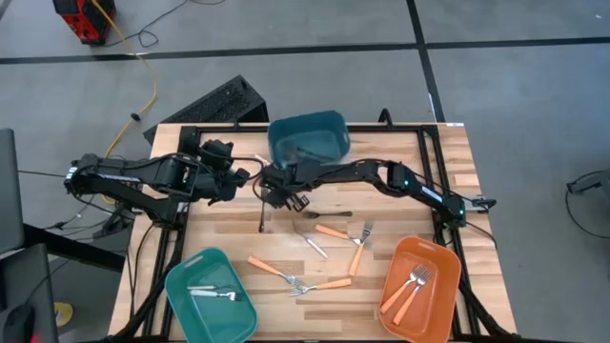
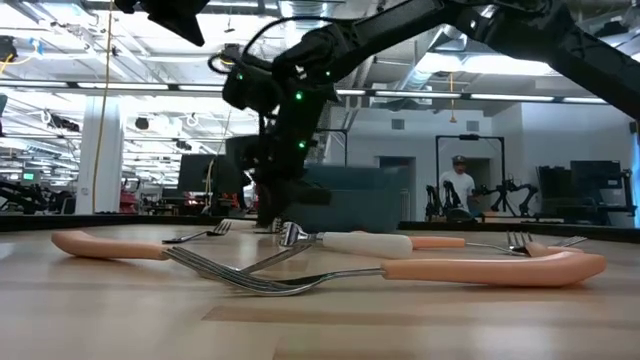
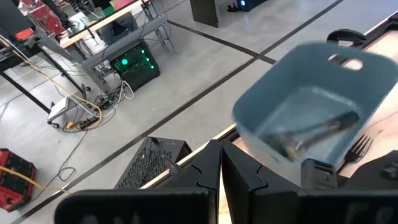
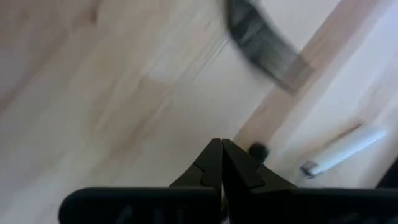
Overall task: Sort silverware by color (type)
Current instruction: Put the white fork into the green blue bin
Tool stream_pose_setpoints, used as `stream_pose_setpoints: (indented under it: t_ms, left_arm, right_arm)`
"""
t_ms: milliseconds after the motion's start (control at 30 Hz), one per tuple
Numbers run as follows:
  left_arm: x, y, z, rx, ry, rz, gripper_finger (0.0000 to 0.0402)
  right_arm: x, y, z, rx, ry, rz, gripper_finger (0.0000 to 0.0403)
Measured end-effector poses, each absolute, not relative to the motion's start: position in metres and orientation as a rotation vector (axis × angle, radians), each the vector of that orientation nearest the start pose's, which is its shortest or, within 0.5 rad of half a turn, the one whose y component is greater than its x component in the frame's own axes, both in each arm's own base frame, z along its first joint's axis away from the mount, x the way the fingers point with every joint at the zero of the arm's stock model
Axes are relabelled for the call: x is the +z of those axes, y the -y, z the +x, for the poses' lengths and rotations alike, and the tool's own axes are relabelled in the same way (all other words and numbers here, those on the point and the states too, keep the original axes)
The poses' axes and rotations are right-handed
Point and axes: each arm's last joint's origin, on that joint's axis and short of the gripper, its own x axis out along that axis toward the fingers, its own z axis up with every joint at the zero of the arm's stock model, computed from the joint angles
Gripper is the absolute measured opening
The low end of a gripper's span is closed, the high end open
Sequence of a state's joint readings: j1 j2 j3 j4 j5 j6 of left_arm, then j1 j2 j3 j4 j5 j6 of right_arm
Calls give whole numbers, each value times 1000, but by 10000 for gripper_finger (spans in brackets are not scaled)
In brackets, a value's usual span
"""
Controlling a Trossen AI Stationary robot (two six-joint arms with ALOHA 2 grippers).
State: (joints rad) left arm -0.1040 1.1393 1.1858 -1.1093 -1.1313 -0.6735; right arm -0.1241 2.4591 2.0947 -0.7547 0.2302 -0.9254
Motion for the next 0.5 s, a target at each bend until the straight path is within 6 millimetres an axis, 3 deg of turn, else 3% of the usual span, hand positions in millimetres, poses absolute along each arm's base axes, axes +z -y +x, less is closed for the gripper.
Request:
stream_pose_setpoints:
  t_ms: [200, 500]
  left_arm:
    - [344, -6, 190, 1149, -555, 77, 0]
    - [343, -6, 190, 1132, -576, 66, 0]
  right_arm:
    - [173, 75, 519, 146, -1140, -830, 19]
    - [187, 125, 507, -85, -1214, -640, 90]
